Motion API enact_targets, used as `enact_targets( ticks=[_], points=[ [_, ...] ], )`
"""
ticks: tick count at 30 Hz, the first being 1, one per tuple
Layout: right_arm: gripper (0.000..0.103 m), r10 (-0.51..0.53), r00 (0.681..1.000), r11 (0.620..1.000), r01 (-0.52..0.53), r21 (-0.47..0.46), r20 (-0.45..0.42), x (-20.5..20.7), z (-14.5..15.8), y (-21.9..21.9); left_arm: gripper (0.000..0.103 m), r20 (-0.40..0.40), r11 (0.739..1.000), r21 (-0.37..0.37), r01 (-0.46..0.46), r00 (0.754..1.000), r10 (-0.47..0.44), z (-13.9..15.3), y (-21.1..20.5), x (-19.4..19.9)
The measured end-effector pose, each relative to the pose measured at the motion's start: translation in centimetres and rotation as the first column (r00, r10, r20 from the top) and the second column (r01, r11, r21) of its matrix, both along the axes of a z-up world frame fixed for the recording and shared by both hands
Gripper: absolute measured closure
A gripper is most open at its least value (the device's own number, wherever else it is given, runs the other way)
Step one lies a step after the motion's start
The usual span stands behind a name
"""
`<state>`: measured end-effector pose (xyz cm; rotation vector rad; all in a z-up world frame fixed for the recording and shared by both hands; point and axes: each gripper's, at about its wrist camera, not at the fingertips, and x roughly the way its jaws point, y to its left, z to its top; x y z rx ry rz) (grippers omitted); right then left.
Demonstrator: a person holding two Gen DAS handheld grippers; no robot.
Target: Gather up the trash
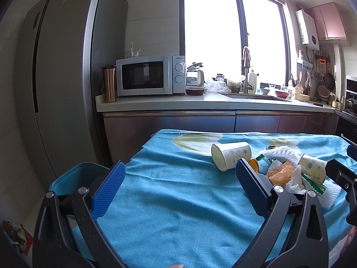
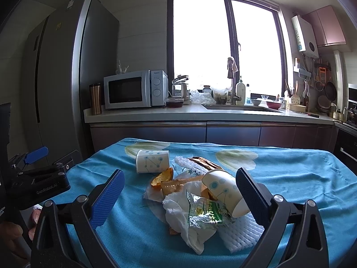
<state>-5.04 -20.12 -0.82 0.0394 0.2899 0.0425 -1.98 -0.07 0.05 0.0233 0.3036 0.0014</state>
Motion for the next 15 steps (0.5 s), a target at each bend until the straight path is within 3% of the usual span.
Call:
enact_targets(
  ticks=[15],
  points=[
    [0.007, -0.002, 1.0, 1.0, 0.002, 0.001, 0.002, 0.11, 0.08, -0.16, 0.006, 0.0, 1.0, -0.002, 0.006, 1.0, -0.006, 0.04, -0.08, 0.27]
  ],
)
